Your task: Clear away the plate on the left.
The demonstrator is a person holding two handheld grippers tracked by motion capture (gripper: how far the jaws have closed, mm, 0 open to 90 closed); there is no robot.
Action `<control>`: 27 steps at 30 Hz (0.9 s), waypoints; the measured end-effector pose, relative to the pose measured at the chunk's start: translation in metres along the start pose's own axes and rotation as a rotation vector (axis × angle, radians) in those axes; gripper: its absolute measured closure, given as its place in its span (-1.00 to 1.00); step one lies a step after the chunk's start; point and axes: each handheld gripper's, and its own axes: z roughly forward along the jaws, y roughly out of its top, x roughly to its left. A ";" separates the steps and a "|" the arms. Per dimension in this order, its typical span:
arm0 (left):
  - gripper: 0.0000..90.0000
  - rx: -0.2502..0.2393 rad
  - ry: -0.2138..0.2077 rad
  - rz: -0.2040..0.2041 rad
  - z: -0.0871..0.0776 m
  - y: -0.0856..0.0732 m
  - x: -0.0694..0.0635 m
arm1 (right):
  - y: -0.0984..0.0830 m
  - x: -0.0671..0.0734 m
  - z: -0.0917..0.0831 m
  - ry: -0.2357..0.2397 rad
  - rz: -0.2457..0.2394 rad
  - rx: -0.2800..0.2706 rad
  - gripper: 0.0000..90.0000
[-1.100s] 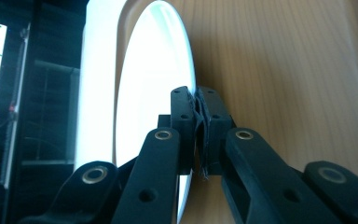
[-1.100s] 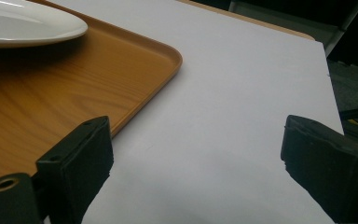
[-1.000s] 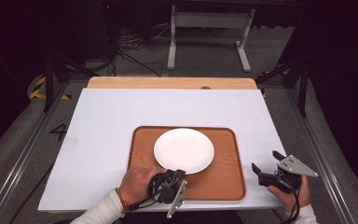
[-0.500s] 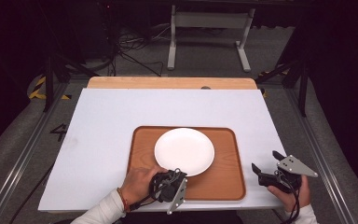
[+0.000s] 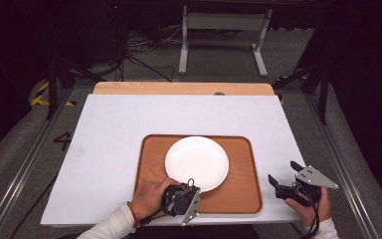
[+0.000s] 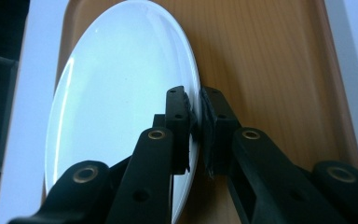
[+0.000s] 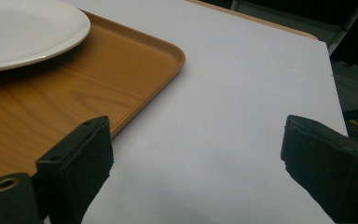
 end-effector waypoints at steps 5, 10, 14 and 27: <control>0.82 -0.005 -0.013 -0.014 0.002 0.000 -0.001 | 0.000 0.000 0.000 -0.001 0.000 0.000 -0.78; 0.77 -0.039 -0.045 -0.049 0.003 0.000 -0.001 | 0.000 0.000 0.000 0.001 0.001 0.001 -0.78; 0.73 -0.038 -0.055 -0.045 0.003 0.000 -0.001 | 0.000 0.000 0.000 0.001 0.001 0.002 -0.78; 0.56 -0.110 -0.091 -0.102 -0.002 0.000 0.000 | 0.000 0.001 0.001 0.004 0.000 0.002 -0.78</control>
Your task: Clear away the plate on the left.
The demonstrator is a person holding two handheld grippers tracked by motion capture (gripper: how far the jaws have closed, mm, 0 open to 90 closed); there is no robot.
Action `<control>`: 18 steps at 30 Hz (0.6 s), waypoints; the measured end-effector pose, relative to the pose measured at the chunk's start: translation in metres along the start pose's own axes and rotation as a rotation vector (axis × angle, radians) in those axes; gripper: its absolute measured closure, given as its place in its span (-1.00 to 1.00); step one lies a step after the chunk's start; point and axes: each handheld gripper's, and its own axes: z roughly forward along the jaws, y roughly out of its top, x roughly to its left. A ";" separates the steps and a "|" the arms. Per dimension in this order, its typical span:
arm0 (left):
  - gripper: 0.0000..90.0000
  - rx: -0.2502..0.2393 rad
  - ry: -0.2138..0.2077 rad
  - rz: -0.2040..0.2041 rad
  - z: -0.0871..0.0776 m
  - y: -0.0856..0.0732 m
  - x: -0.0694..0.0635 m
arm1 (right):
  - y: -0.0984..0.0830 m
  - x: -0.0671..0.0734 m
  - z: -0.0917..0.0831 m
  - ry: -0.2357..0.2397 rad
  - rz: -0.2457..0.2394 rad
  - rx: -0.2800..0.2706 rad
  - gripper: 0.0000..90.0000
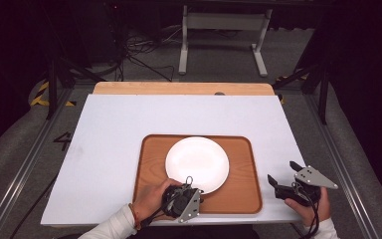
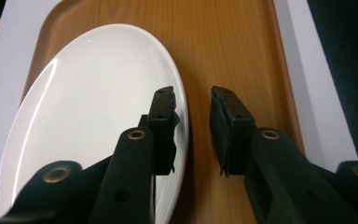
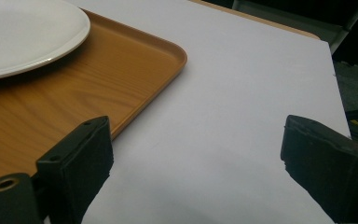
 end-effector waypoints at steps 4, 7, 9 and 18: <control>0.50 -0.010 0.001 -0.003 -0.002 0.000 0.000 | 0.000 0.000 0.000 0.001 0.001 -0.001 -0.78; 0.43 -0.020 0.005 -0.013 -0.006 0.000 0.002 | 0.000 0.000 0.000 0.000 0.004 -0.001 -0.78; 0.37 -0.033 0.021 -0.022 -0.008 0.000 0.004 | 0.000 0.000 0.000 0.002 0.002 -0.001 -0.78; -0.08 -0.060 0.093 -0.075 -0.017 -0.004 0.012 | 0.000 0.000 0.000 0.001 0.002 -0.001 -0.78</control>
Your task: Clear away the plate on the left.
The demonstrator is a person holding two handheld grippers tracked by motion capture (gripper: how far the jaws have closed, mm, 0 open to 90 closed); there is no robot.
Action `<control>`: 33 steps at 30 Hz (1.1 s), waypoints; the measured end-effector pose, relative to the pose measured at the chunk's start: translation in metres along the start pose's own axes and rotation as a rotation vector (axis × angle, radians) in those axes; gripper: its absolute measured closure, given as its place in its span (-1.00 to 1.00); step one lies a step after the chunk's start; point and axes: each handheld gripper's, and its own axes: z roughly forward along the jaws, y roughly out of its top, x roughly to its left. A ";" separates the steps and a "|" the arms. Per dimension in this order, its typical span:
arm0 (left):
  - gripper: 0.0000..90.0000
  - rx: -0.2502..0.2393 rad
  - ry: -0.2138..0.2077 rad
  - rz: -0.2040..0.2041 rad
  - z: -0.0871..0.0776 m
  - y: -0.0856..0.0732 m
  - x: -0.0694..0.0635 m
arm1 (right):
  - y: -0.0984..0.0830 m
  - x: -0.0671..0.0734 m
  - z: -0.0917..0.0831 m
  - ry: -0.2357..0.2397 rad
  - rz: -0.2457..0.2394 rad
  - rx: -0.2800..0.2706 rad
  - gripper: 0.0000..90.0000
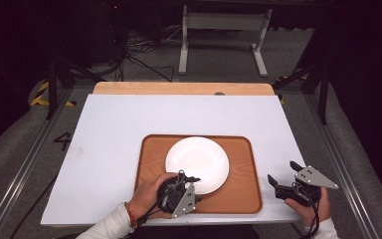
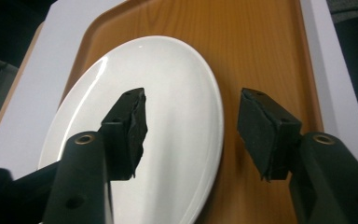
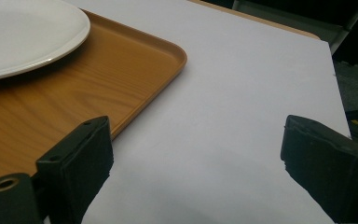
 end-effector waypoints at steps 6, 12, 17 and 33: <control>-0.28 -0.009 0.025 -0.036 -0.004 -0.003 0.005 | 0.000 0.000 0.000 -0.002 0.000 0.000 -0.78; -0.53 -0.005 0.055 -0.078 -0.009 -0.007 0.014 | 0.000 0.000 0.000 -0.001 -0.002 0.000 -0.78; -0.69 -0.002 0.079 -0.095 -0.011 -0.009 0.017 | 0.000 0.000 0.000 -0.003 -0.002 -0.003 -0.78; -0.84 -0.015 0.119 -0.139 -0.022 -0.022 0.032 | 0.000 0.000 -0.001 -0.005 -0.005 -0.005 -0.78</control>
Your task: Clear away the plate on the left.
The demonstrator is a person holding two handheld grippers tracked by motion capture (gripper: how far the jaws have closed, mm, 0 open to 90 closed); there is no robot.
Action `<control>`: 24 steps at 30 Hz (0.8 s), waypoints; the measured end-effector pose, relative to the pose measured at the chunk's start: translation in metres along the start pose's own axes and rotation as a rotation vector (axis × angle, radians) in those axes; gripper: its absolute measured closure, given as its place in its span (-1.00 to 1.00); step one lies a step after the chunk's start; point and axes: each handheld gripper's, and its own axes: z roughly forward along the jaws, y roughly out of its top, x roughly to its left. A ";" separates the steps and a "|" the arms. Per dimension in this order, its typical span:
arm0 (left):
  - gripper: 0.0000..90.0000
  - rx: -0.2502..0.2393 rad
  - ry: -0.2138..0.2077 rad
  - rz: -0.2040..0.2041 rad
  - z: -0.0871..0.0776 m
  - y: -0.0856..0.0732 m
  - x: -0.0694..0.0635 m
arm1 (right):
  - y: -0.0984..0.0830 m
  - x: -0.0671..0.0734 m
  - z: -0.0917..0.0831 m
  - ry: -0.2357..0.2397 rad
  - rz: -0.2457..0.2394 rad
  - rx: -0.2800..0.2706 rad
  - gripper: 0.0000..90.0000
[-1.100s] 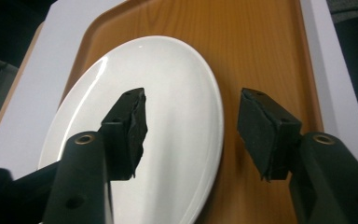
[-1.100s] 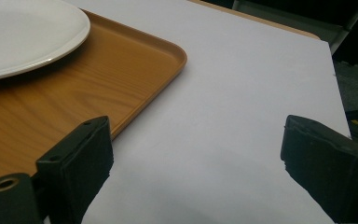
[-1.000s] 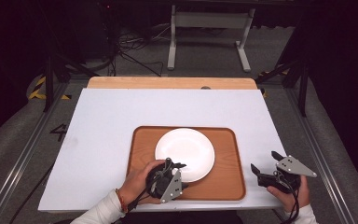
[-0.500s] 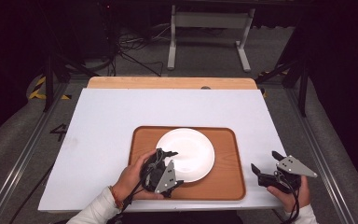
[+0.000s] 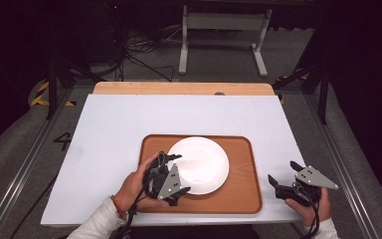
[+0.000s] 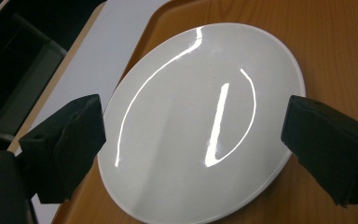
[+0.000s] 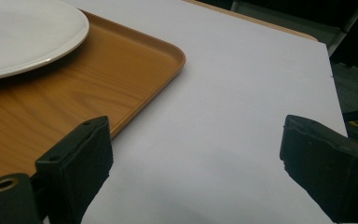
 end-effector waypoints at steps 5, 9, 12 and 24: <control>-0.83 0.005 0.014 -0.019 -0.006 -0.007 0.008 | 0.000 0.000 0.000 -0.002 0.002 -0.001 -0.78; -0.82 0.011 0.032 -0.032 -0.012 -0.013 0.012 | 0.000 0.000 0.000 -0.002 0.001 -0.001 -0.78; -0.81 0.015 0.039 -0.038 -0.015 -0.017 0.015 | 0.000 0.000 0.000 -0.003 0.002 -0.002 -0.78; -0.80 0.046 0.052 -0.076 -0.028 -0.044 0.028 | 0.001 0.001 0.000 -0.004 -0.004 0.002 -0.78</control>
